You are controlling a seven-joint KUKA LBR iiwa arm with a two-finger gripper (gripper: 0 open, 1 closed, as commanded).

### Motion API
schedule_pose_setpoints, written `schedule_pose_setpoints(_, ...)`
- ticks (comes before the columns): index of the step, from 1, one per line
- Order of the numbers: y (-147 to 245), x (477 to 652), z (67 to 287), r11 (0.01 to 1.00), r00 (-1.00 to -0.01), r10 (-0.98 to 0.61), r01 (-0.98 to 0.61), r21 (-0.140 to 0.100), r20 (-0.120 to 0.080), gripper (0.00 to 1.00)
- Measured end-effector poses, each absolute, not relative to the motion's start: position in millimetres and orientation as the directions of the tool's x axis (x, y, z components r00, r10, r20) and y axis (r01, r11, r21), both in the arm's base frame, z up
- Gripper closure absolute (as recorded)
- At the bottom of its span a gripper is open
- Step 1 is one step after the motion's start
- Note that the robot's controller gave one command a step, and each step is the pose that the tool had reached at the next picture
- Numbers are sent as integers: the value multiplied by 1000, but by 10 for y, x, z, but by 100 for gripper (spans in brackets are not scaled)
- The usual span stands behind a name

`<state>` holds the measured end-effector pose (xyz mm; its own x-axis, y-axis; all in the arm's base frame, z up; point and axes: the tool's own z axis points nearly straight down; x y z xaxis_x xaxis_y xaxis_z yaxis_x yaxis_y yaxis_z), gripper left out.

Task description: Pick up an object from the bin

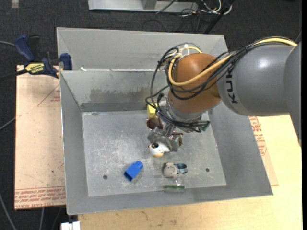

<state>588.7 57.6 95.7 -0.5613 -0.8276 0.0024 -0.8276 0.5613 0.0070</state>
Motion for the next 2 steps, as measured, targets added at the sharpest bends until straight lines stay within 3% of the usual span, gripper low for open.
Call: schedule_pose_setpoints(2, 580, 5910, 1338, 562, -562, -827, -827, 0, -3, 100)
